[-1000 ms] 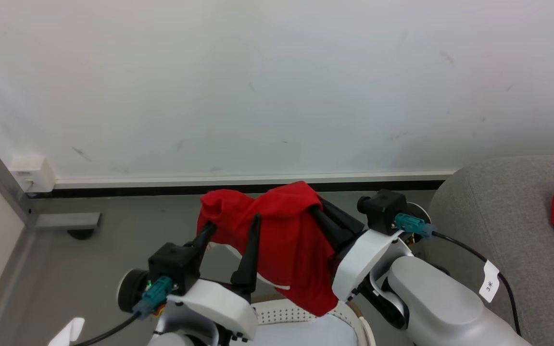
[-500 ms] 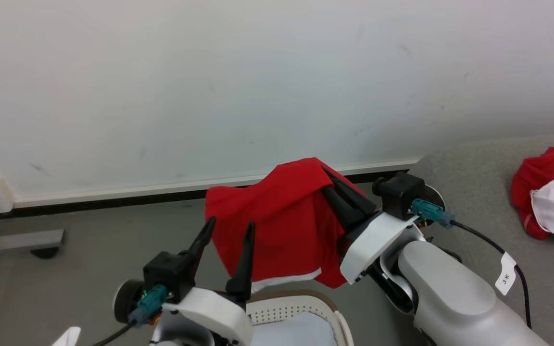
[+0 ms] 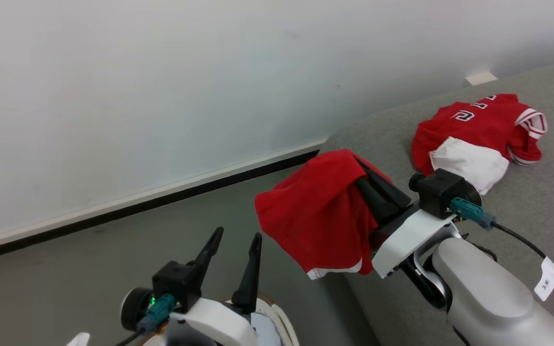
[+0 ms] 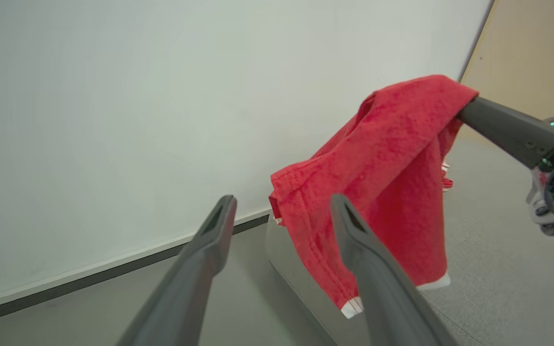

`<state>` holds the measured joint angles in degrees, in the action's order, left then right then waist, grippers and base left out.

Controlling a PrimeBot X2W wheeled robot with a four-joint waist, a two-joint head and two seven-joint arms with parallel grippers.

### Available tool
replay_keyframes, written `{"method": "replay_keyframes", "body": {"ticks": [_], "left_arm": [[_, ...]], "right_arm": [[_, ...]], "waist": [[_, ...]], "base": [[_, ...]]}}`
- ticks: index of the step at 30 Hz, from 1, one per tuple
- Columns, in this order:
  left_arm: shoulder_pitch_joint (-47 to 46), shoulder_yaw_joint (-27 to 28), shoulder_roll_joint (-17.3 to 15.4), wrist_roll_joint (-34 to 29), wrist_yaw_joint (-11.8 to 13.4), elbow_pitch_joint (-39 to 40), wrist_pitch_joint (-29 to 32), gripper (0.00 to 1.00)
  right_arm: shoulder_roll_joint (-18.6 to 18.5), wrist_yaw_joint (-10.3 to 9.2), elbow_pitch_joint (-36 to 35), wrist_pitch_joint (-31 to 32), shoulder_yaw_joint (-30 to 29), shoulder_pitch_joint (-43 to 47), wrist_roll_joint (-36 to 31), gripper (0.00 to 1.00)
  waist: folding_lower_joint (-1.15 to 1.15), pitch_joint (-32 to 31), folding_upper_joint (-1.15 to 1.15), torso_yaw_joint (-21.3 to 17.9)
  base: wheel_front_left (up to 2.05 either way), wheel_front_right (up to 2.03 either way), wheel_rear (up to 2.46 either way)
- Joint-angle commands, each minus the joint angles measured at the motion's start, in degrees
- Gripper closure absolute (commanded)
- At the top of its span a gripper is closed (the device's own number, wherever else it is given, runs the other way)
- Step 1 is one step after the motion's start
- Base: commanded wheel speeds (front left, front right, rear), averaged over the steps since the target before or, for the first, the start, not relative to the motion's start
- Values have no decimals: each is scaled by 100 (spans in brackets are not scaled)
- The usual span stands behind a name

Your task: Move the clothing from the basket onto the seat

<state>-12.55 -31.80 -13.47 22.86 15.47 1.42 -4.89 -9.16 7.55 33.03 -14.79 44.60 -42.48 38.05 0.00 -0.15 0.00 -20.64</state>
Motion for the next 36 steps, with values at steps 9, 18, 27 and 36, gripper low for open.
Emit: {"method": "replay_keyframes", "body": {"ticks": [9,18,27,36], "left_arm": [[-53,-440,127,-98,-186,108,123,0],[-553,-780,137,-352,-416,321,416,0],[-1581,-1071,215,-680,-808,572,799,0],[-2193,-1207,308,-860,-984,695,909,0]], "right_arm": [[-451,-13,-383,-41,-353,235,-88,100],[-876,-13,-539,-41,-1061,-135,44,100],[-1854,-13,-41,-4,-2281,-1376,9,100],[-2849,-13,1103,159,-3583,-2338,-218,100]], "waist": [[0,270,0,-913],[0,1037,0,-828],[0,2410,0,-118],[0,3557,0,500]], "base": [[0,0,0],[0,0,0],[0,0,0],[0,0,0]]}}
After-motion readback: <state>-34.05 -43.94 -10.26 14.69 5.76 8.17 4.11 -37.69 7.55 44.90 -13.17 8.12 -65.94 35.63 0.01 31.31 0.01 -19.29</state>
